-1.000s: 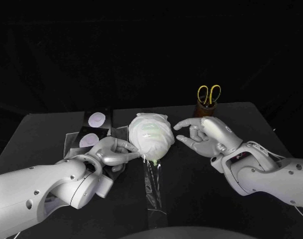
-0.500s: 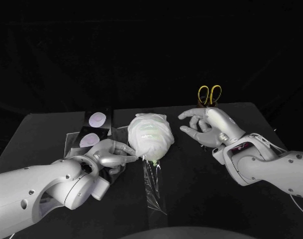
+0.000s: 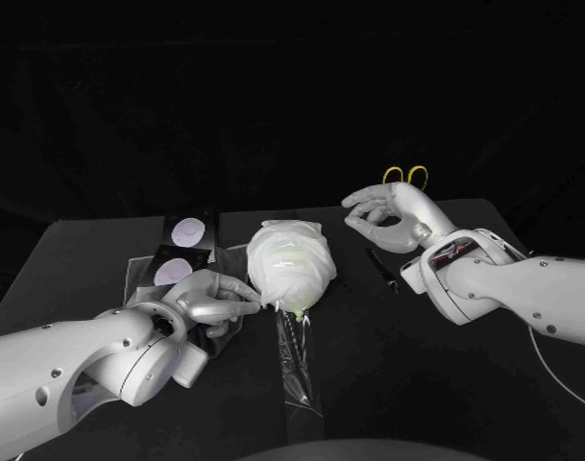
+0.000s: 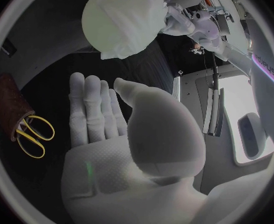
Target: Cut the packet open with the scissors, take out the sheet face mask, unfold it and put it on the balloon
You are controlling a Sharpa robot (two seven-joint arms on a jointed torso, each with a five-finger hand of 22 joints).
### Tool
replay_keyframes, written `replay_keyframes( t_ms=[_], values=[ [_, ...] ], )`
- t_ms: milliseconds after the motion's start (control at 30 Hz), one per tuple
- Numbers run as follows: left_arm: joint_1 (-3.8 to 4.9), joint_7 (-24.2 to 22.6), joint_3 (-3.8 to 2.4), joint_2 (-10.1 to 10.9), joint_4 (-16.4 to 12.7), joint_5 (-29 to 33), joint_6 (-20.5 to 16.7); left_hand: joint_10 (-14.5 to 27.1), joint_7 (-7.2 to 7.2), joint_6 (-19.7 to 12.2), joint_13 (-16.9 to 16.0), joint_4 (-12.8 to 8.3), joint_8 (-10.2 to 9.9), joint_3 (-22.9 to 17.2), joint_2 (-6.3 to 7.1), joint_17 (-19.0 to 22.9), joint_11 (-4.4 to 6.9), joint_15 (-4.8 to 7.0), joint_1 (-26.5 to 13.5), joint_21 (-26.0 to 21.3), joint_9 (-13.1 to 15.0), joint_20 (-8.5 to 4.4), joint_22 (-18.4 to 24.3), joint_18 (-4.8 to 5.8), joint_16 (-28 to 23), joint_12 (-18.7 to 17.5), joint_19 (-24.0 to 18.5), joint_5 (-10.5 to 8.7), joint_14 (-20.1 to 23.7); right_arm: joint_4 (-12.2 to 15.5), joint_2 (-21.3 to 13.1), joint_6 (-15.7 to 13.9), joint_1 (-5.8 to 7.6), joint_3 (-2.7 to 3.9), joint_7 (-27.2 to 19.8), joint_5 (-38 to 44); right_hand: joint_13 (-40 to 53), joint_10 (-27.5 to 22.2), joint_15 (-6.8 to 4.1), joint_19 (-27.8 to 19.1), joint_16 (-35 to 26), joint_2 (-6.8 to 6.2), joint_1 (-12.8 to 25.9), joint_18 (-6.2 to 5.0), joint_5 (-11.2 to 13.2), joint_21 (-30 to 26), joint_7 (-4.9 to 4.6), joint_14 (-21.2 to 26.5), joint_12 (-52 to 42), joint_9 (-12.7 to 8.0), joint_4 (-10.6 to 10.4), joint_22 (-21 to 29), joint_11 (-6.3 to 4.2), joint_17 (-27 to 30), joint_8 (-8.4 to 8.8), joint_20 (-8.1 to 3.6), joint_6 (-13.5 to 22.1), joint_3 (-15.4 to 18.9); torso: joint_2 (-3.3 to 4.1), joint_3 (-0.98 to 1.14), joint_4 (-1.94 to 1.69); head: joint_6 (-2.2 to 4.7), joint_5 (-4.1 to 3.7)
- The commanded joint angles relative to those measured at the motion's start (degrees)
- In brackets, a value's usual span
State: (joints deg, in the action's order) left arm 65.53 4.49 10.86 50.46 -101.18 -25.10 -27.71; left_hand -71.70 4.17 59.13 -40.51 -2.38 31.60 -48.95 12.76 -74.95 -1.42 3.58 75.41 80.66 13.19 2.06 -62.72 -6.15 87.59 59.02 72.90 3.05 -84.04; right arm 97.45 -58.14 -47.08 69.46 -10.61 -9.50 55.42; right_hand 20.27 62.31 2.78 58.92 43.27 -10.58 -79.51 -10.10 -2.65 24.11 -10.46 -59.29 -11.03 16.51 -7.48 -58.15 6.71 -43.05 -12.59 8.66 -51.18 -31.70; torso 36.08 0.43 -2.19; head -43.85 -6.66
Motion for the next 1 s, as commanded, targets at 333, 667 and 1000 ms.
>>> replay_keyframes(
  t_ms=[333, 667, 1000],
  values=[
    [0.02, -0.8, -0.06, -0.6, 0.1, 1.2, 1.1, 4.1, 0.98, -2.9, 11.4, 0.7, -0.7, 3.7, -0.2, -3.9, 0.89, -0.6, -4.2, -1.7, 6.6, 0.65, 3.9, 0.07, -1.2, -9.4, -2.6, -0.15, -3.2, -5.8, 5.4, 8.9, 0.76, 0.02, -2.6, -9.5, -11.3, -0.8, 4.02, -5.7, -23.3, 0.35, -0.1, -0.05, -0.1, -15.8, -1.6, 7.2, 6.5, -0.4, -0.5, 16.4, 2.27, 15.2, 1.93, 3.62, 1.7, 2.7, 0.05, 0.02, 0.08, 0.11, 0.22],
    [0.02, -0.6, -0.06, -1.1, -0.1, 1.6, 1.7, 5.9, 2.74, -7.2, 11.4, 3.3, -4.7, 15.6, 3.67, -1.1, -0.73, -2.03, -9.7, -3.8, 4.8, 1.93, 7.4, -0.51, -2.3, -10.4, -4.8, -0.22, -2.2, -8.9, 8.6, 10.0, 0.93, 0.05, -3.7, -10.4, -15.3, -2.5, 6.44, -16.2, -30.4, 0.32, 0.5, 0.13, -0.1, -20.8, -2.5, 10.2, 7.4, -0.6, -1.1, 26.7, 3.66, 20.7, 2.61, 6.84, 2.2, 4.8, -0.02, 0.04, 0.11, -0.04, 0.32],
    [0.02, 0.1, -0.06, -1.7, -0.1, 1.6, 1.7, 6.7, 2.95, -7.6, 11.3, 6.0, -6.8, 25.2, 3.12, -0.3, -1.05, -2.36, -8.6, -4.7, 3.5, 2.43, 8.3, -0.66, -2.7, -10.7, -4.8, -0.35, -1.9, -9.9, 10.0, 9.2, 0.97, 0.17, -5.3, -12.6, -16.7, -4.2, 6.98, -17.8, -33.2, 1.85, 1.7, -0.27, -0.3, -20.7, -3.29, 9.3, 7.5, -1.1, -2.3, 32.8, 4.38, 23.7, 3.22, 7.77, 2.5, 6.6, -0.01, 0.03, 0.12, 0.06, 0.3]
  ],
)
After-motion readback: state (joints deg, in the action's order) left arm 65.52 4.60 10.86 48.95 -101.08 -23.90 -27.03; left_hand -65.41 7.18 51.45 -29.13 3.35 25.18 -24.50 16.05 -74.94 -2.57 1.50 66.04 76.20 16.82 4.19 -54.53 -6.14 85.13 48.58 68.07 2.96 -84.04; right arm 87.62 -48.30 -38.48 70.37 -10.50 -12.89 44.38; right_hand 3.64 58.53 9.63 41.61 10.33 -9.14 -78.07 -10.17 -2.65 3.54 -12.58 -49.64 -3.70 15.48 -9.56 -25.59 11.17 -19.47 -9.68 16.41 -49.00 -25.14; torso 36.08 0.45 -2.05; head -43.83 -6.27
